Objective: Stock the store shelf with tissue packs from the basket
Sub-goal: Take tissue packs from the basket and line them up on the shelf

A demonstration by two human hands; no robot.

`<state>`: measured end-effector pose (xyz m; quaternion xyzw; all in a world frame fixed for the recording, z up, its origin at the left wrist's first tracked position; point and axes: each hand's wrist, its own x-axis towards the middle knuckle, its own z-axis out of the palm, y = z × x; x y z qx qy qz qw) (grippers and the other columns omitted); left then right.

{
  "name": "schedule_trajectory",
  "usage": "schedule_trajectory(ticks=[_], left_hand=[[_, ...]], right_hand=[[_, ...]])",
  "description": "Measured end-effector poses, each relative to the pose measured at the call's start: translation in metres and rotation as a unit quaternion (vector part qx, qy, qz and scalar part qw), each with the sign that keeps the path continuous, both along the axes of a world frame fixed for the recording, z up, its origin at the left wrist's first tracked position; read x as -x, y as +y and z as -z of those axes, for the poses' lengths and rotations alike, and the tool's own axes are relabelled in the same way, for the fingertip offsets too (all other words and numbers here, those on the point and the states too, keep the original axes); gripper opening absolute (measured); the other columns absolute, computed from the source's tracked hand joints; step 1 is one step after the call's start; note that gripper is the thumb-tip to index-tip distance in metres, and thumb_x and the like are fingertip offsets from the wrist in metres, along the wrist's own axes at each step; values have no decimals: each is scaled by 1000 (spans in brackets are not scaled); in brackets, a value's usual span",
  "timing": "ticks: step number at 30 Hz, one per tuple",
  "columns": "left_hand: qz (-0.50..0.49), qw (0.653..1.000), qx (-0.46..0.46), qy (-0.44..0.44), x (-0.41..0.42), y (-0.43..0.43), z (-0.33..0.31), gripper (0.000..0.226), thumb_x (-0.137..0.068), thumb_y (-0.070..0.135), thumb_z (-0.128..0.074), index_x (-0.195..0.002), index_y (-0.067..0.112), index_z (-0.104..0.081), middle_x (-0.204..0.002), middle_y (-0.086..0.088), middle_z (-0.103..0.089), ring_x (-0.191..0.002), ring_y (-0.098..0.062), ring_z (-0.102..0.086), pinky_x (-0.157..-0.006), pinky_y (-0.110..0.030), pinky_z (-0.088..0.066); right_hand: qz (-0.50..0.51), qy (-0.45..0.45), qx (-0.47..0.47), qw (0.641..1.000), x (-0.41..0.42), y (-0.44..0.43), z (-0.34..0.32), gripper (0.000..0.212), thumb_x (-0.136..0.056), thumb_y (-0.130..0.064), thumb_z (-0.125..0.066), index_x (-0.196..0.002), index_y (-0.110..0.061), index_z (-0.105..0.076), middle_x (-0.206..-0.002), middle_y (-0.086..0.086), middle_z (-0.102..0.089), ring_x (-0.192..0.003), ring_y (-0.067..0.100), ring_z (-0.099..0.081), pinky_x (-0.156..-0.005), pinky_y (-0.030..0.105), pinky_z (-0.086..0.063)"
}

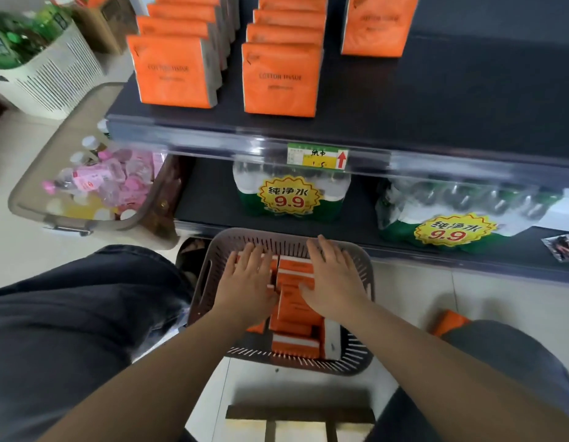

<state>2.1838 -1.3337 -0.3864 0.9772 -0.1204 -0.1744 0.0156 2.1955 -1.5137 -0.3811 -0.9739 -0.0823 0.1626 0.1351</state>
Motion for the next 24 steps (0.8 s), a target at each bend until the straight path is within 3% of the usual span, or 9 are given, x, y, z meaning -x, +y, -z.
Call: schedule_trajectory(ticks=[6, 10, 15, 24], left_hand=[[-6, 998, -10, 70, 15, 8, 41, 91, -87, 60, -49, -154, 18, -3, -163, -8, -4, -150, -26, 2, -122, -47, -1], [-11, 996, -3, 93, 23, 14, 66, 100, -77, 69, -53, -152, 19, -10, -160, -7, -15, -149, -26, -8, -120, -47, -6], [-5, 995, -19, 102, 23, 24, 92, 75, -79, 57, -59, -140, 19, -36, -144, -5, -40, -139, -25, -32, -117, -45, -19], [5, 984, -76, 161, 14, 45, 139, 56, -87, 39, -57, -135, 16, -41, -140, -5, -44, -134, -23, -38, -113, -40, -27]], right_hand=[[26, 52, 1, 998, 15, -3, 51, 86, -84, -43, -60, -149, -24, -6, -157, 5, -13, -146, 23, -11, -120, 48, -11], [40, 60, -9, 997, 18, -6, 79, 83, -80, -42, -64, -145, -28, -13, -153, 2, -24, -143, 23, -23, -117, 49, -20], [60, 86, -8, 994, 19, -10, 112, 78, -78, -39, -66, -141, -28, -21, -146, 2, -35, -136, 22, -35, -114, 47, -28], [91, 152, 5, 984, 18, -15, 152, 58, -82, -36, -62, -133, -24, -39, -133, 4, -47, -118, 22, -51, -99, 44, -45]])
